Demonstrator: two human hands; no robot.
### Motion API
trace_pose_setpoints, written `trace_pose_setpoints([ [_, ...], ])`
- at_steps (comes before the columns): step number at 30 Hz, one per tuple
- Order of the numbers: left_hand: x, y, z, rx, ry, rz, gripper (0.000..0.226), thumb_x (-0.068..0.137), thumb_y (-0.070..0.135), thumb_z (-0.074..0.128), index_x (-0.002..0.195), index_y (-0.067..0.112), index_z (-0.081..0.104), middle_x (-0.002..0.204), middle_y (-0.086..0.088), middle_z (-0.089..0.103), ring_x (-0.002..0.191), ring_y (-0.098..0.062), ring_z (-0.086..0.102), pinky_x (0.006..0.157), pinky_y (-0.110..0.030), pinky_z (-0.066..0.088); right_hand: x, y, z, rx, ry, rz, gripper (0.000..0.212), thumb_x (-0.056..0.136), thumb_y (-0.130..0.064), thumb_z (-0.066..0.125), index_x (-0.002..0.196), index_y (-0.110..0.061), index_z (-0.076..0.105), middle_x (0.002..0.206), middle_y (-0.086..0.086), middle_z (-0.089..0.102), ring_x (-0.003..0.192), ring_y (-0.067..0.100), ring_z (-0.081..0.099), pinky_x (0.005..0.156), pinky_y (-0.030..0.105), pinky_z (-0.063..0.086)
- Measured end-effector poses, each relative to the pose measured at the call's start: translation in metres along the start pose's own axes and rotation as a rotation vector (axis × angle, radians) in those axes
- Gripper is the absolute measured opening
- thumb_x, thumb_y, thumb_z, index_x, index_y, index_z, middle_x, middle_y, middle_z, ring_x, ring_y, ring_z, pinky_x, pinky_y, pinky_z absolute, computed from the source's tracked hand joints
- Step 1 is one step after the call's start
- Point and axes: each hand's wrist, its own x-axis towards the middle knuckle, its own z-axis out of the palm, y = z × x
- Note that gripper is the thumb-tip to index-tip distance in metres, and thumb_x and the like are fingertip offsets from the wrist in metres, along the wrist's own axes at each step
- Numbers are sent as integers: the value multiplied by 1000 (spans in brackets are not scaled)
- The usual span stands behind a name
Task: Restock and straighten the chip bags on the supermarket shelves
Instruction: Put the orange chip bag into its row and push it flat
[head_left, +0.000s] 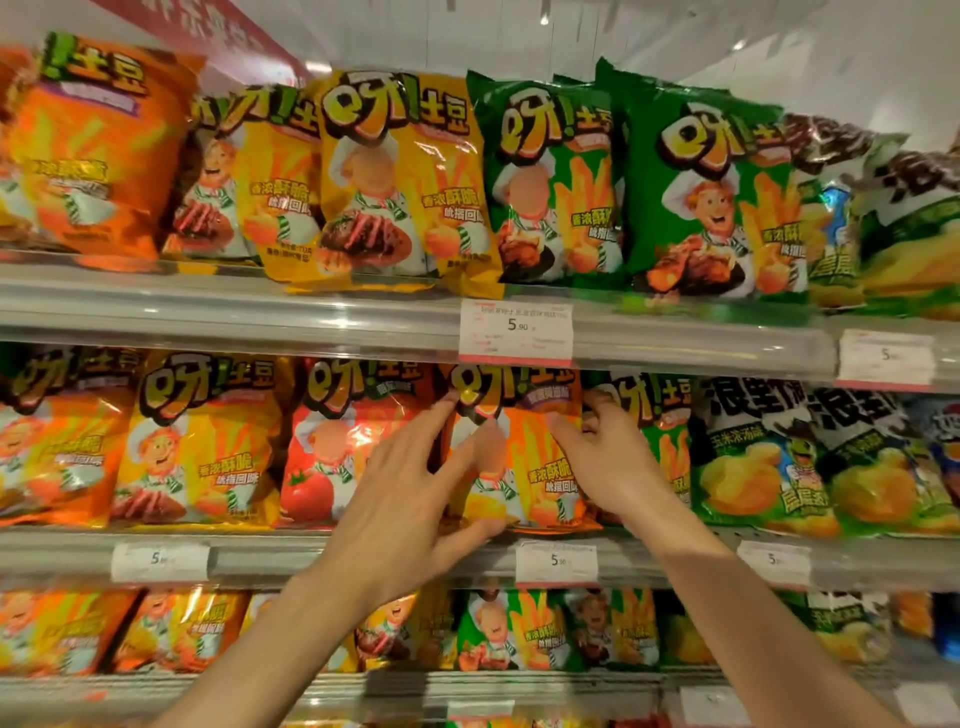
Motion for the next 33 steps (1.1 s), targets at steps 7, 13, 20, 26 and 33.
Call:
trace_pose_setpoints([
  [7, 5, -1, 6, 120, -4, 3, 79, 91, 64, 59, 155, 27, 34, 165, -17, 20, 146, -33, 27, 116, -48, 31, 0, 0, 7, -202, 63, -21, 46, 100, -45, 52, 139, -20, 46, 90, -5, 59, 86, 21, 62, 71, 33, 44],
  [13, 7, -4, 12, 172, -15, -5, 78, 90, 67, 57, 154, 28, 34, 164, -16, 23, 142, -32, 28, 114, -50, 34, -14, 6, 0, -272, 87, -244, 60, 100, -44, 54, 150, -17, 34, 136, 7, 56, 117, 25, 62, 92, 48, 55],
  [20, 6, -10, 19, 198, -14, 35, 77, 94, 72, 45, 157, 30, 29, 166, -13, 19, 144, -30, 35, 118, -49, 26, -30, 20, -15, -804, -19, -623, 69, 101, -59, 36, 159, -25, 19, 165, 11, 19, 152, 30, 15, 124, 43, 14],
  [26, -5, -23, 14, 190, 68, 5, 79, 100, 67, 33, 163, 24, 12, 169, -5, 18, 154, -25, 21, 124, -49, 16, -28, 27, 4, -932, -156, -685, 81, 95, -78, 16, 155, -39, -22, 163, 0, -23, 152, 23, -21, 122, 40, -17],
  [33, -20, -59, 12, 368, -34, -211, 70, 101, 62, 25, 160, 25, 25, 166, -13, 25, 153, -37, 23, 120, -62, 19, -26, 30, 15, -986, -122, -672, 88, 93, -80, 17, 155, -34, -23, 161, 4, -24, 152, 28, -19, 121, 42, -19],
])
